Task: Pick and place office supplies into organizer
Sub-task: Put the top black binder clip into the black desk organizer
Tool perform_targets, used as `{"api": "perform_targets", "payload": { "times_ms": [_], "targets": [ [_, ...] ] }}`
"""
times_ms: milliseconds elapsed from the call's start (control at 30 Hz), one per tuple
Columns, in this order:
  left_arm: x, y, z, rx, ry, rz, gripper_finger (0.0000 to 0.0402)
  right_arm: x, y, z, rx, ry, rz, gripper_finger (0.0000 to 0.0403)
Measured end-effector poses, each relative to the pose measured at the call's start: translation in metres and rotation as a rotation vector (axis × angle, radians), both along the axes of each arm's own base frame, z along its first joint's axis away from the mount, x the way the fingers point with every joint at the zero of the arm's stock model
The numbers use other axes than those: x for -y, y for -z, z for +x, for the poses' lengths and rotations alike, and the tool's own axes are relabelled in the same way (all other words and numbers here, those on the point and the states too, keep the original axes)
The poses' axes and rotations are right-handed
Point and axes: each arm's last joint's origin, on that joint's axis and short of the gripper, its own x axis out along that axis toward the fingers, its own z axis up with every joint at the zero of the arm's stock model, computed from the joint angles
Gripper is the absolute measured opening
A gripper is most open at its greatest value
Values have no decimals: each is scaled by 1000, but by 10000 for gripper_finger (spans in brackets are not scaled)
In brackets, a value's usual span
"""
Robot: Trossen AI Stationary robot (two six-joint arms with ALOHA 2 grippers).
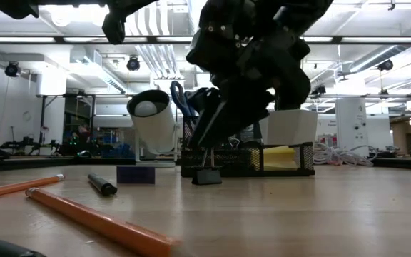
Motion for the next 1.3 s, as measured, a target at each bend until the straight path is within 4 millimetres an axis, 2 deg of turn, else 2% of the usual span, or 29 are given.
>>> {"api": "perform_targets", "payload": {
  "times_ms": [233, 633, 1300],
  "targets": [
    [0, 0, 0, 0, 1, 1, 157, 9, -1, -2, -28, 23, -3, 139],
    [0, 0, 0, 0, 3, 1, 157, 9, 0, -4, -53, 18, -8, 134],
    [0, 0, 0, 0, 4, 1, 157, 9, 0, -5, -64, 28, 3, 42]
  ]
}}
